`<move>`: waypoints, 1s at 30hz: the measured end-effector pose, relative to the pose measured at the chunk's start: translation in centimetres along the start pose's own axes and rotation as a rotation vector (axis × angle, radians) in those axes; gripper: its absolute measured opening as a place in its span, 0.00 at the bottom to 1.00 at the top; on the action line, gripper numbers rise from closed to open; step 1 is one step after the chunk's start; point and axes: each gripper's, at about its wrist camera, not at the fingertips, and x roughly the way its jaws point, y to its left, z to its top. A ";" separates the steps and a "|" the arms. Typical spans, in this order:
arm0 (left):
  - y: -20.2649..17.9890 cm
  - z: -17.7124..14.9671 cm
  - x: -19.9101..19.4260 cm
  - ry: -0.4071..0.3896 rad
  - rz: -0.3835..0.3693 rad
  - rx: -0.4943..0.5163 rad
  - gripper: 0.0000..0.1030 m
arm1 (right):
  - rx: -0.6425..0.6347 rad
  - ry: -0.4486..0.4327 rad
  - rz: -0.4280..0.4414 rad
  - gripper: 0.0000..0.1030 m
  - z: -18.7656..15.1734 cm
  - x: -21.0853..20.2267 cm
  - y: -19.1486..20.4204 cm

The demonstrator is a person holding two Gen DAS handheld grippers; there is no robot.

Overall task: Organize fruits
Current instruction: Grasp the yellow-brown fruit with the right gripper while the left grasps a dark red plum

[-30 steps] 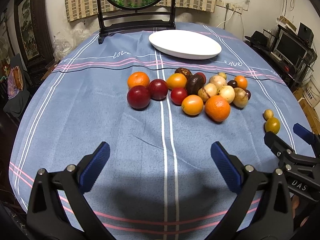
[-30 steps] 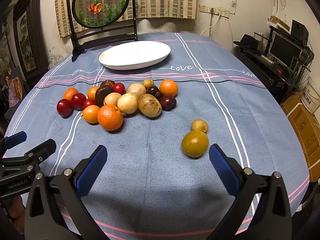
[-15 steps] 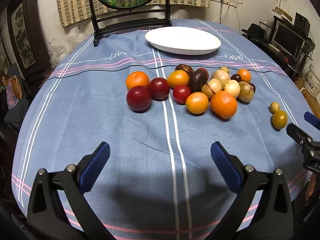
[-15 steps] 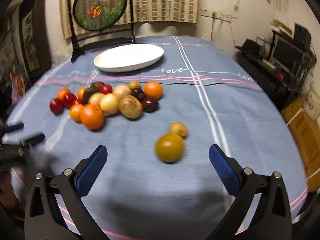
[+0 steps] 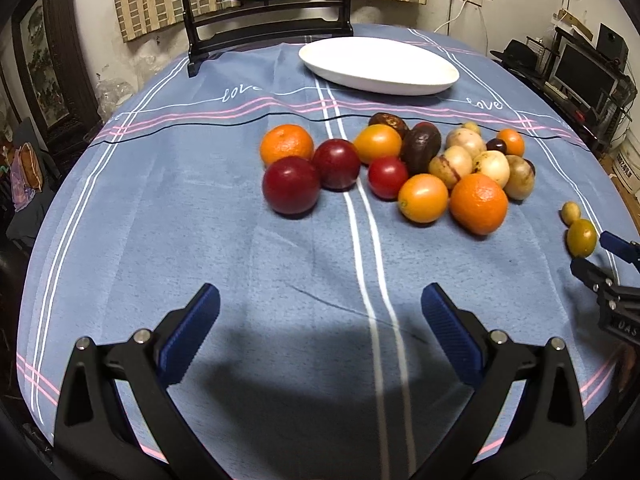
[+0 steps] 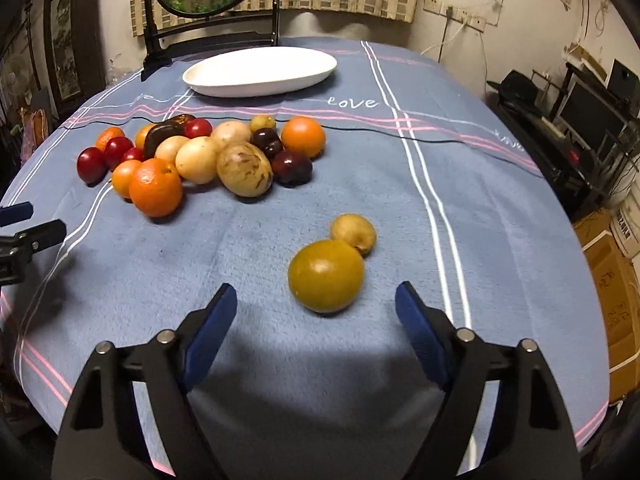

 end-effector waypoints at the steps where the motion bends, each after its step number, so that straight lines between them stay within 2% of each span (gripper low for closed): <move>1: 0.2 0.1 0.1 0.000 0.003 -0.002 0.98 | 0.014 0.007 0.012 0.59 0.1 0.3 -0.2; 2: 0.4 0.1 0.1 0.000 0.008 -0.004 0.98 | 0.042 0.018 0.033 0.49 0.2 0.7 -0.5; 4: 1.0 0.2 0.3 0.003 0.019 -0.012 0.98 | 0.081 0.023 0.027 0.40 0.4 1.1 -1.1; 9: 2.6 0.7 0.5 0.002 0.051 -0.028 0.98 | 0.134 0.024 0.086 0.40 0.6 1.3 -2.2; 12: 3.7 1.7 0.8 -0.002 0.035 -0.040 0.98 | 0.136 0.020 0.114 0.40 0.5 1.2 -2.1; 16: 4.7 3.1 2.1 0.030 0.025 -0.048 0.98 | 0.122 0.009 0.161 0.40 0.2 0.8 -1.6; 19: 4.5 4.0 3.1 0.050 0.008 -0.041 0.98 | 0.109 0.010 0.186 0.40 0.0 0.8 -1.3; 26: 3.1 5.3 5.4 0.083 0.075 -0.012 0.98 | 0.078 0.014 0.222 0.40 0.2 1.0 -0.7; 28: 2.9 5.4 5.9 0.089 0.084 -0.005 0.93 | 0.072 0.017 0.229 0.40 0.3 1.1 -0.6; 30: 3.1 5.6 6.3 0.099 0.084 -0.009 0.80 | 0.066 0.016 0.235 0.40 0.4 1.1 -0.5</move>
